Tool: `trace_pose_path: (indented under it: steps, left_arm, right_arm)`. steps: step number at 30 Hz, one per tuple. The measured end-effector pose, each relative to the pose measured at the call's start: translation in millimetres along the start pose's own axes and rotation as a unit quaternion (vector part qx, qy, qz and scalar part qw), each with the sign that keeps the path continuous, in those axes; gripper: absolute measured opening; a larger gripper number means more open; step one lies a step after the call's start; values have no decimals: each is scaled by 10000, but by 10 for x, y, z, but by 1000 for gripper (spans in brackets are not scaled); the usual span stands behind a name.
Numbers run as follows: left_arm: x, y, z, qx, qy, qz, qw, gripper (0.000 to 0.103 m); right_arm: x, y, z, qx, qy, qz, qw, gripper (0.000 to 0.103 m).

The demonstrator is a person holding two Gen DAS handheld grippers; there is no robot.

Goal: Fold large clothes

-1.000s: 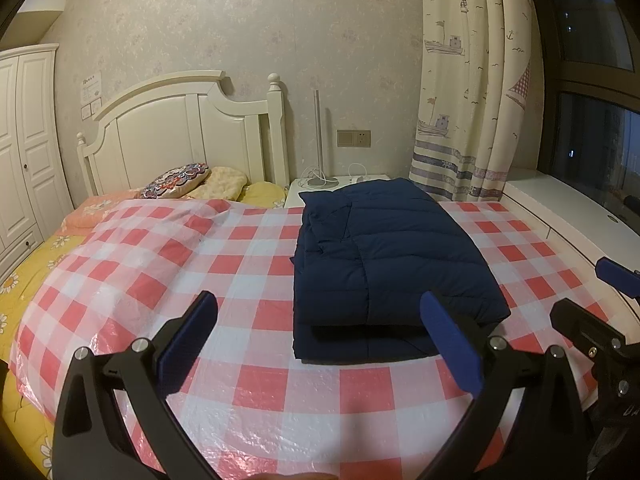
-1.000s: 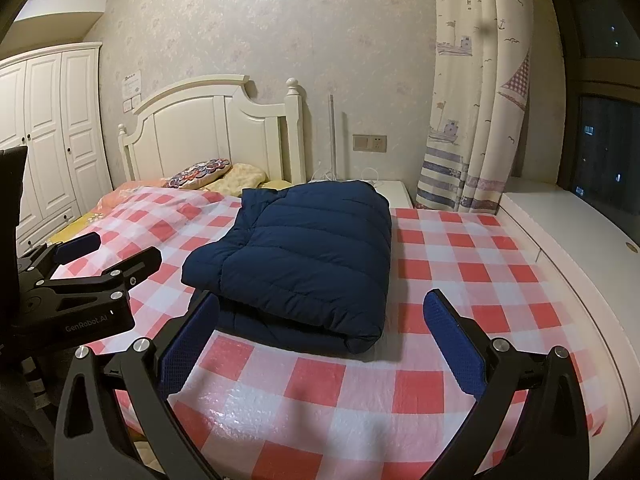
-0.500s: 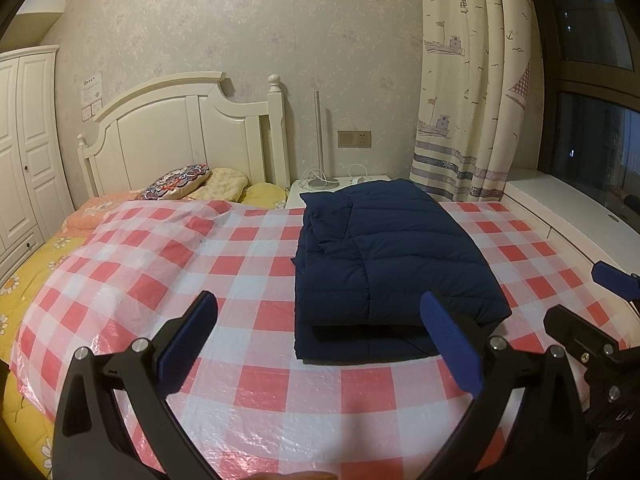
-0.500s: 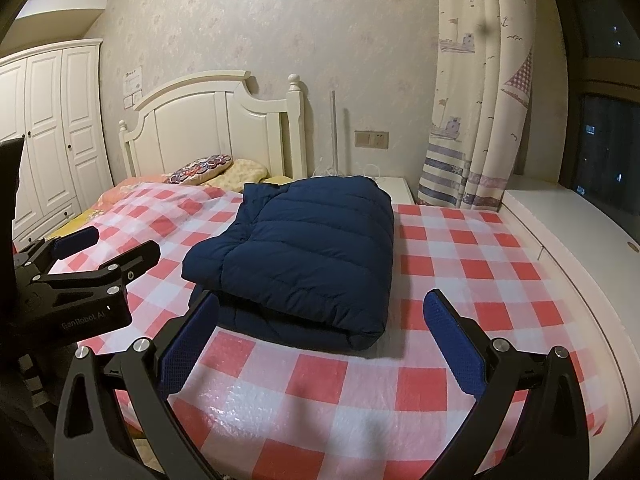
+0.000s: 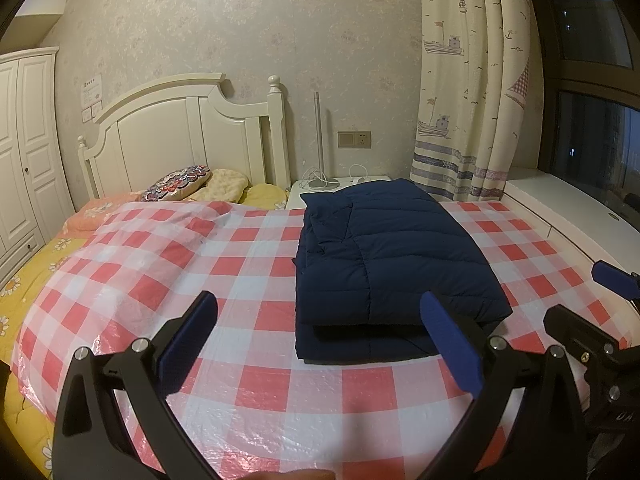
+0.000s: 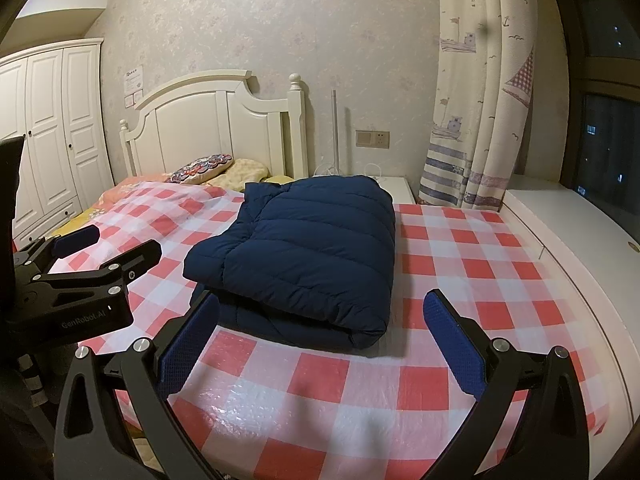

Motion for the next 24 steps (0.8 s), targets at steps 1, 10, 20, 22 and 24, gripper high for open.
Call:
trace_pose_path:
  steps: [1,10,20,22,24]
  left_arm:
    - [8,1,12,1,1,3,10000,101]
    - [16,5,-15,12,5,19,10000,101]
    - [-6,-19,-34,-28,-8,-1,10000,101]
    - [-37,-45,-16,-86,-24,69,9999,101]
    - [-79,-127,-16,-145,-23,-29,9999,101]
  right_arm:
    - [-2,1,2,3,-4,-1,10000,98]
    - [-7,11,3,3,-4,2,10000,98]
    - [-23,-11,-4,16,6,-38,10000,98]
    - [-55,-56,-8,25,29,-102,9999,98]
    - [-91,-135,-4,47,27,-199,9998,98]
Point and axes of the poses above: each gripper's, at about its wrist camera, not at the fingertips, and y roughly against the way its jaws point, z to its right, x to its top, the point moved 4 cm from there along -y, roughly the way its jaws point, and after that the axes turned 6 degrees about -z, right-handed, at the moved point
